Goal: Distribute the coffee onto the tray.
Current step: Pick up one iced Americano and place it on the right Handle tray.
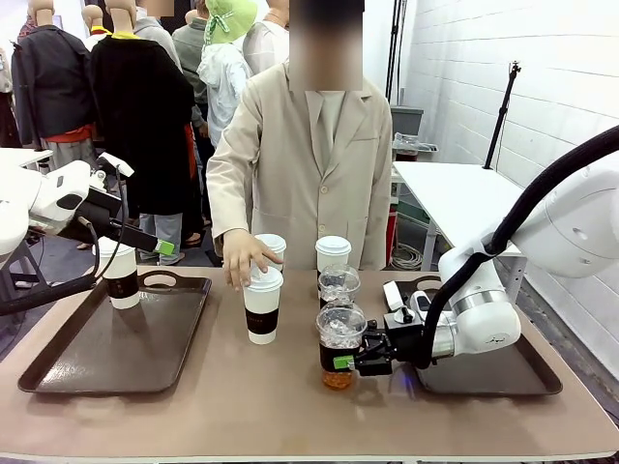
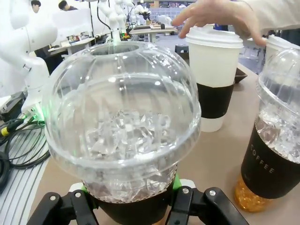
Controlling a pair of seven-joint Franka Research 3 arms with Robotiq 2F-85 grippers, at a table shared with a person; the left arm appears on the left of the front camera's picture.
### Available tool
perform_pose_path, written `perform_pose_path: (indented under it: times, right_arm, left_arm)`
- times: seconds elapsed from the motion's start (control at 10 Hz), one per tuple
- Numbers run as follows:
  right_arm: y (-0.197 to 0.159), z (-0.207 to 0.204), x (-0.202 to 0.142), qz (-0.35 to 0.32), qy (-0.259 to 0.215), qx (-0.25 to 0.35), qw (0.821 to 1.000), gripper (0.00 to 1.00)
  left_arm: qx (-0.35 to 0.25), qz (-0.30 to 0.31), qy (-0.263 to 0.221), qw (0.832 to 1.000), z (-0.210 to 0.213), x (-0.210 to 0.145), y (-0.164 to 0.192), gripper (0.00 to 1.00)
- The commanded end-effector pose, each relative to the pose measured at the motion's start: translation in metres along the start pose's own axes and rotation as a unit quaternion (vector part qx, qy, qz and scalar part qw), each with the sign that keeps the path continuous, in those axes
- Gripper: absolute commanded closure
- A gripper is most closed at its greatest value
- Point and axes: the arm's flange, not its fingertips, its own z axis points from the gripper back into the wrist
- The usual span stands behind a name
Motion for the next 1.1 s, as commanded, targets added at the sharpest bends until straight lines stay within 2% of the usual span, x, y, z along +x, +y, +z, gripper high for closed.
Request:
perform_pose_path:
  times: [0.0, 0.2, 0.5, 0.7, 1.0]
  right_arm:
    - [0.005, 0.014, 0.012, -0.019, -0.032, -0.008, 0.999, 0.38]
    - [0.021, 0.057, 0.037, -0.028, -0.026, -0.022, 0.999, 0.38]
    - [0.023, 0.121, 0.059, -0.028, 0.007, -0.073, 0.997, 0.38]
    - [0.008, 0.164, 0.066, -0.039, 0.010, -0.125, 0.991, 0.38]
    - [-0.024, 0.201, 0.068, -0.041, 0.009, -0.182, 0.982, 0.38]
  left_arm:
    - [-0.004, 0.000, -0.002, 1.000, -0.002, -0.002, 0.002, 0.00]
    - [-0.004, 0.000, -0.002, 1.000, -0.002, -0.002, 0.002, 0.00]
    - [-0.004, 0.000, -0.002, 1.000, -0.002, -0.002, 0.002, 0.00]
    - [-0.004, 0.000, -0.002, 1.000, -0.002, -0.002, 0.002, 0.00]
    - [-0.004, 0.000, -0.002, 1.000, -0.002, -0.002, 0.002, 0.00]
